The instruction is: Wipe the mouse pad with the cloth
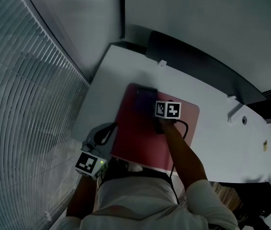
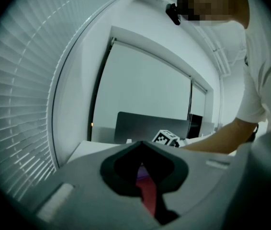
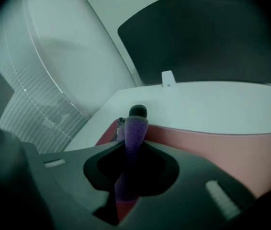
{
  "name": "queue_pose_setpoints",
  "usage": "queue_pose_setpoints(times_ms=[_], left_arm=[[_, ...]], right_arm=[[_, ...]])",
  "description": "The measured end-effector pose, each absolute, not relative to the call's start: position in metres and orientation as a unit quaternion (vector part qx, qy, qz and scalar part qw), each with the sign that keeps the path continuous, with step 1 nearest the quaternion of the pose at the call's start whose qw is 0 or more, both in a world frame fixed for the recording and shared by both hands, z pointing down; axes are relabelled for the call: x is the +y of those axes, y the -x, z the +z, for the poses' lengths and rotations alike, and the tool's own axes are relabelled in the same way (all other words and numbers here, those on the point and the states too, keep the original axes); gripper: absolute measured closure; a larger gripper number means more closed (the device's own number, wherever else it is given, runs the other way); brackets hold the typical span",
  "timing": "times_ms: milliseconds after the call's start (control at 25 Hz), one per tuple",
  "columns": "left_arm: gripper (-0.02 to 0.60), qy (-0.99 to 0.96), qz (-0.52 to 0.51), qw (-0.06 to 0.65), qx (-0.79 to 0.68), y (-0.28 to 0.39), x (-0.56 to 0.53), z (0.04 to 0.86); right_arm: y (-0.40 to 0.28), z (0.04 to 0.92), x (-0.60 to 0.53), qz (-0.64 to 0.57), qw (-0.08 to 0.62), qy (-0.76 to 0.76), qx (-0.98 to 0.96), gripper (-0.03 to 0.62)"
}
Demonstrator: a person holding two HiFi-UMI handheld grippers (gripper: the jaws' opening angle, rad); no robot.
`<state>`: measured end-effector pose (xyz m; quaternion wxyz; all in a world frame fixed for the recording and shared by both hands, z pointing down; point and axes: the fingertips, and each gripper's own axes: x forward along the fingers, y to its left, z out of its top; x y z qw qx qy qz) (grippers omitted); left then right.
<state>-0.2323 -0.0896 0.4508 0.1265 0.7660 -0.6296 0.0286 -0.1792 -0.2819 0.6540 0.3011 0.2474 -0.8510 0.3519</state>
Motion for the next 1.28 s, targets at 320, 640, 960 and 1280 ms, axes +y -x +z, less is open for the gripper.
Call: queue_pose_setpoints(times_ms=[320, 640, 960, 1280], left_arm=[[0.580, -0.793, 0.033, 0.125, -0.596, 0.192, -0.119, 0.452], [0.579, -0.811, 0.033, 0.123, -0.571, 0.151, -0.138, 0.462], [0.579, -0.822, 0.038, 0.109, -0.558, 0.117, -0.150, 0.446], [0.579, -0.817, 0.030, 0.117, -0.565, 0.104, -0.149, 0.444]], right_arm=[[0.077, 0.664, -0.318, 0.354, 0.303, -0.310, -0.829, 0.537], [-0.026, 0.677, -0.340, 0.348, 0.314, -0.363, -0.805, 0.537], [-0.123, 0.671, -0.350, 0.314, 0.348, -0.418, -0.778, 0.537], [-0.132, 0.618, -0.332, 0.305, 0.268, -0.412, -0.816, 0.537]])
